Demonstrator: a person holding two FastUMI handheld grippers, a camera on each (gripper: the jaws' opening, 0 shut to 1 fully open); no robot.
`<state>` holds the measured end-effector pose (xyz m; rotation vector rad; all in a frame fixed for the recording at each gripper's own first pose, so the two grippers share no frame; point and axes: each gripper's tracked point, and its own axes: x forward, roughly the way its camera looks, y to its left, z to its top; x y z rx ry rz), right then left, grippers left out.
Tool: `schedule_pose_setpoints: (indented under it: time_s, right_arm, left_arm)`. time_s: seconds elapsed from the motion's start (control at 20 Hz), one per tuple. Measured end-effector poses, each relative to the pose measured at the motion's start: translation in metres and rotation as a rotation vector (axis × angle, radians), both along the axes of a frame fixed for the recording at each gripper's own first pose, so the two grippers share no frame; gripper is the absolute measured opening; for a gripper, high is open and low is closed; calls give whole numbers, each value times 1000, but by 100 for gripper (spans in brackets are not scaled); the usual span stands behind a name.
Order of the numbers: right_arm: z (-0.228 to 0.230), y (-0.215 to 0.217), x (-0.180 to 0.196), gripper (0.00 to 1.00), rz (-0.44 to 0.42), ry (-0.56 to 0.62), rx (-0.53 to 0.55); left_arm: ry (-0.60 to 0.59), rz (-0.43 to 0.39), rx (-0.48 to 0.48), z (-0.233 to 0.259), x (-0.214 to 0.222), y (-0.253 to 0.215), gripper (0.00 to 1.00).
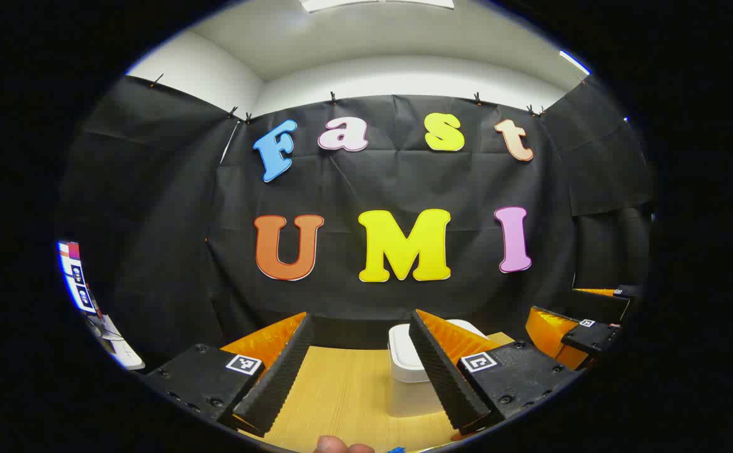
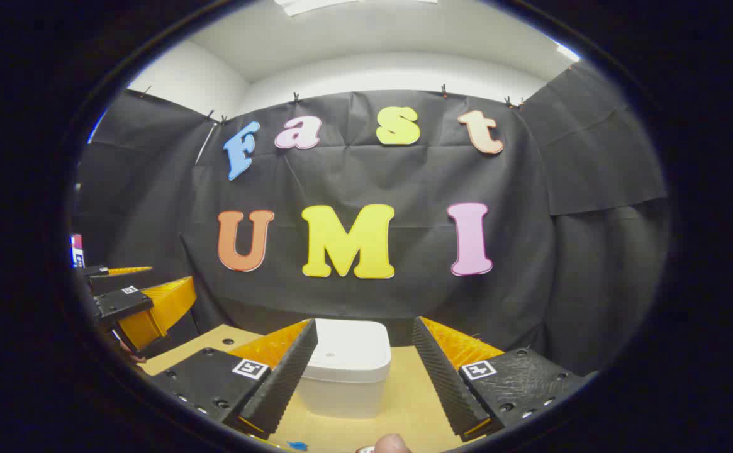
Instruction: Press the lid of the desktop garbage bin to open it, pick up the crumpled paper on the desktop and throw it into the bin, then pick up the pop can on the desktop and drop it into the bin, and finally close the garbage bin lid.
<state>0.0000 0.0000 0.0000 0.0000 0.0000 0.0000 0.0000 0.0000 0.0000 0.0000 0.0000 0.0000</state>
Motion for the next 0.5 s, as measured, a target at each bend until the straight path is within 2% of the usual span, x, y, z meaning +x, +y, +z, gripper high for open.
schedule_pose_setpoints:
  time_s: [0.05,0.2,0.3,0.35,0.5]
  right_arm:
    - [-1,-3,1,97,-1,5,1]
    - [-3,-8,4,95,-17,12,9]
    - [-3,-9,6,97,-26,11,2]
    - [-2,-10,7,93,-34,9,-1]
    - [-3,-13,6,95,-53,9,-15]
  left_arm:
    - [3,1,8,0,1,-1,99]
    - [8,6,23,-4,4,0,99]
    - [11,8,13,-4,3,-1,99]
    - [12,9,8,-4,3,-1,99]
    - [23,6,-7,-8,3,-4,98]
